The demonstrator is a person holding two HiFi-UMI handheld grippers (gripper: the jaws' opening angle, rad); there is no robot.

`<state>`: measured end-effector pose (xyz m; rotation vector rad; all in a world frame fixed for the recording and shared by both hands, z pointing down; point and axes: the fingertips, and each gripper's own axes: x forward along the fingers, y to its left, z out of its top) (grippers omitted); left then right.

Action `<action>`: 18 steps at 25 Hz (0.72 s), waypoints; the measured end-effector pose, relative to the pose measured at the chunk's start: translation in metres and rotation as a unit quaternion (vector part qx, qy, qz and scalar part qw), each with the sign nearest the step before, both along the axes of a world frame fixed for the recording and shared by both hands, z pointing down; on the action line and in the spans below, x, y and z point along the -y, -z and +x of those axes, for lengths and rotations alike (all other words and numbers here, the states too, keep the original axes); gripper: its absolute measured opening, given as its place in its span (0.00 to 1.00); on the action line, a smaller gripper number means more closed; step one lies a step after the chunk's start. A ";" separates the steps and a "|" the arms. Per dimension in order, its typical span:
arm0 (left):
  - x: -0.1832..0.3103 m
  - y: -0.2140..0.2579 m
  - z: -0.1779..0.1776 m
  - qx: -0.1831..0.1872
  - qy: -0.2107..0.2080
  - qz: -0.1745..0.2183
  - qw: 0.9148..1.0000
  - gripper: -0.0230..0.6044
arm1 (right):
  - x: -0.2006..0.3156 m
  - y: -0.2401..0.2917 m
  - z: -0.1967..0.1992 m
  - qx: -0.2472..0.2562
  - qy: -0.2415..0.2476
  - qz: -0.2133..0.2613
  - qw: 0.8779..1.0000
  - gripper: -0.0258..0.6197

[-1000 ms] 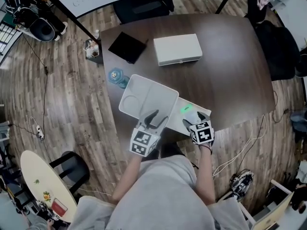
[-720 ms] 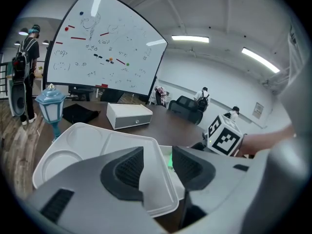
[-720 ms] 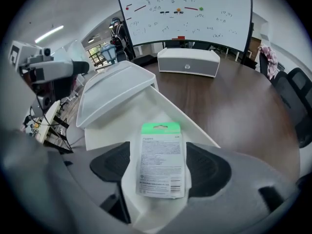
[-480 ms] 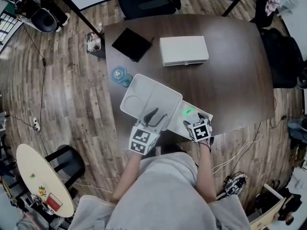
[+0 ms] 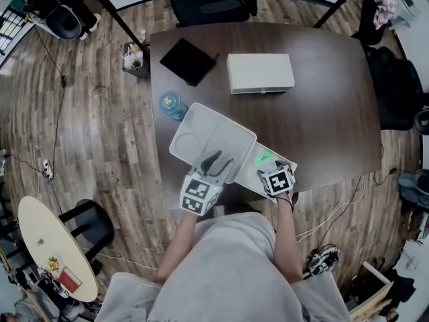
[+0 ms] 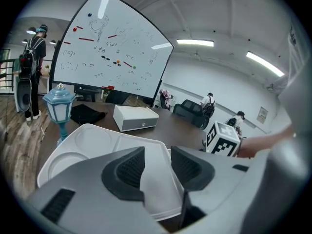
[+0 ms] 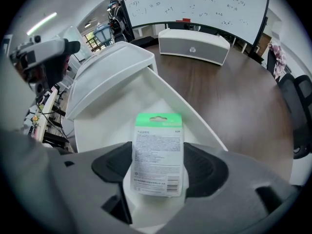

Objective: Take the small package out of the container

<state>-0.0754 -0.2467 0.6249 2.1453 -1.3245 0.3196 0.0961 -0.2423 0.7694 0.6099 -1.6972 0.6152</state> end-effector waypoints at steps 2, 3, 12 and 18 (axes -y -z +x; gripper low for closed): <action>0.000 0.000 -0.002 -0.001 0.002 0.000 1.000 0.29 | -0.001 -0.003 -0.002 -0.002 0.007 -0.003 1.000 0.56; -0.001 0.000 -0.002 -0.001 0.003 0.000 1.000 0.29 | -0.001 -0.004 -0.002 -0.003 0.009 -0.003 1.000 0.57; -0.014 -0.002 0.001 0.002 -0.007 -0.001 1.000 0.29 | 0.001 0.003 -0.008 0.003 0.010 0.015 1.000 0.55; -0.024 0.001 -0.001 0.005 -0.007 0.005 1.000 0.29 | 0.001 0.002 -0.006 0.000 0.004 0.019 1.000 0.55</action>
